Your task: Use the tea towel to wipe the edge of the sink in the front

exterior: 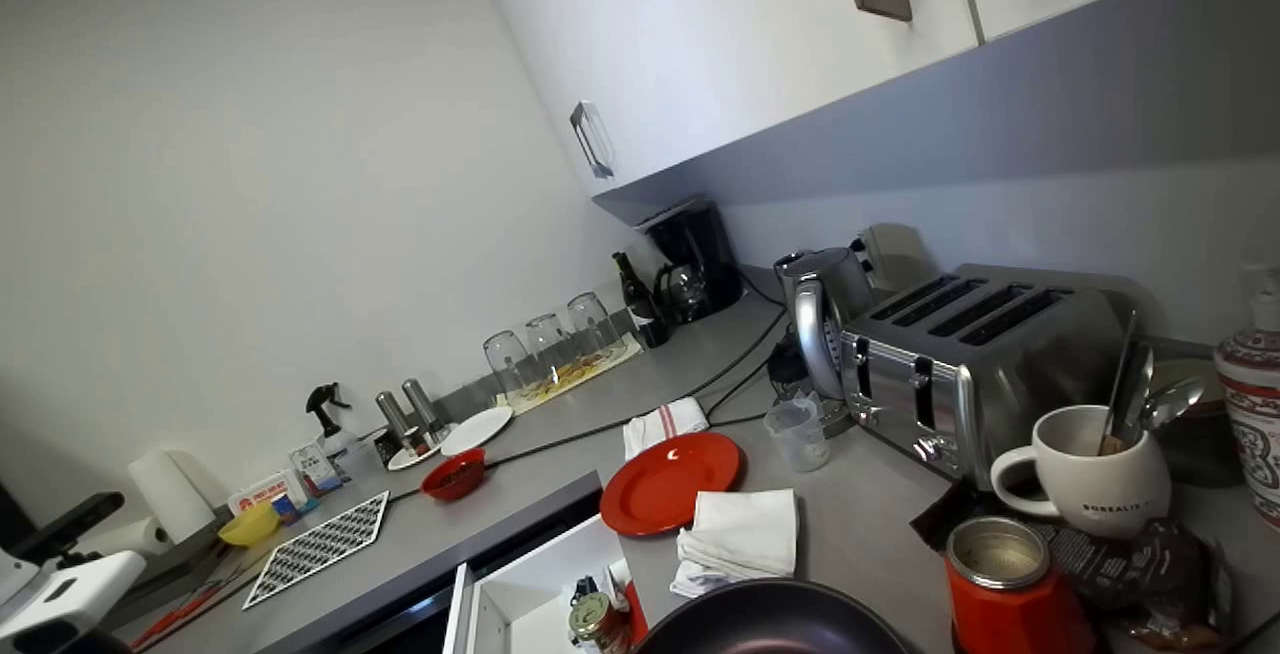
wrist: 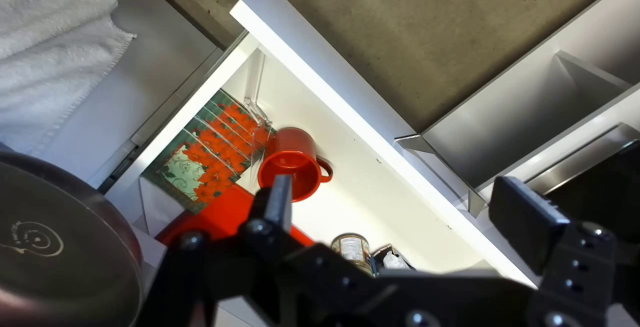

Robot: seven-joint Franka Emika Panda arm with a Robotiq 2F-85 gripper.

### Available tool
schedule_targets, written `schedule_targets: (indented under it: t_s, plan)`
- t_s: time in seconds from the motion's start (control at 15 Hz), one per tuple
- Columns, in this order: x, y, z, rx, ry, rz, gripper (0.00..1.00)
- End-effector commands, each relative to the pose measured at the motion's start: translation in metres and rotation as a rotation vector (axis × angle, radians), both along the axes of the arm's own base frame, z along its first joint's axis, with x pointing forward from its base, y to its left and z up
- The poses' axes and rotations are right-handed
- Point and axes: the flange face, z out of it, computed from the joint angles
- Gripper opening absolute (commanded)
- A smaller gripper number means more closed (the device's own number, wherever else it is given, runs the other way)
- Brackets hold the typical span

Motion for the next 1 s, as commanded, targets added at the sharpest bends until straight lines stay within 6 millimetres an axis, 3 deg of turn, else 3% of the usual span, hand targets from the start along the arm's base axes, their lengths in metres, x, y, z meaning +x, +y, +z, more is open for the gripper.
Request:
schedule_targets:
  t_s: [0.0, 0.53, 0.93]
  plan:
    - [0.008, -0.007, -0.003, -0.007, 0.014, 0.006, 1.00]
    - [0.059, -0.073, -0.025, -0.065, 0.096, 0.016, 1.00]
    - [0.097, -0.096, -0.012, 0.002, 0.120, 0.197, 1.00]
